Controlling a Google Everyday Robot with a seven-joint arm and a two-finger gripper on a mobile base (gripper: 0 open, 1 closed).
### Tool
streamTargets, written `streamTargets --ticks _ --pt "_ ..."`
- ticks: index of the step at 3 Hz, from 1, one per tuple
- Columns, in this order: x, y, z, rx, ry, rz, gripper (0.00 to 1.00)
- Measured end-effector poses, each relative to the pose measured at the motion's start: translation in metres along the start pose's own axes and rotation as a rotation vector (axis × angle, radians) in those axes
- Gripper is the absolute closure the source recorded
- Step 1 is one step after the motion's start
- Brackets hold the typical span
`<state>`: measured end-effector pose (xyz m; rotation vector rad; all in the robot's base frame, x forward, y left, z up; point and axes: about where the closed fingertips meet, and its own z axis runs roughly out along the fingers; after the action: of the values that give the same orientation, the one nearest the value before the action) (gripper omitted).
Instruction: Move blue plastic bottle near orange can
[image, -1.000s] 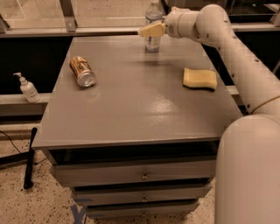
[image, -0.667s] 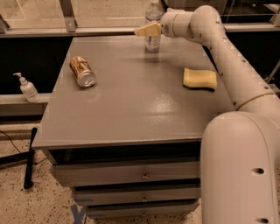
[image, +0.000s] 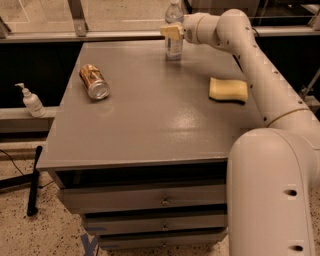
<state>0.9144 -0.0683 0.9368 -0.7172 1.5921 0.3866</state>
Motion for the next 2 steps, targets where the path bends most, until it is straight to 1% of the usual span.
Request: streamTargets --ticks 1,2 --pt "-0.011 0.011 -0.005 -0.018 -0.031 0.006 0.64" --pt "-0.035 0.036 -0.021 -0.069 -0.081 0.039 0.87"
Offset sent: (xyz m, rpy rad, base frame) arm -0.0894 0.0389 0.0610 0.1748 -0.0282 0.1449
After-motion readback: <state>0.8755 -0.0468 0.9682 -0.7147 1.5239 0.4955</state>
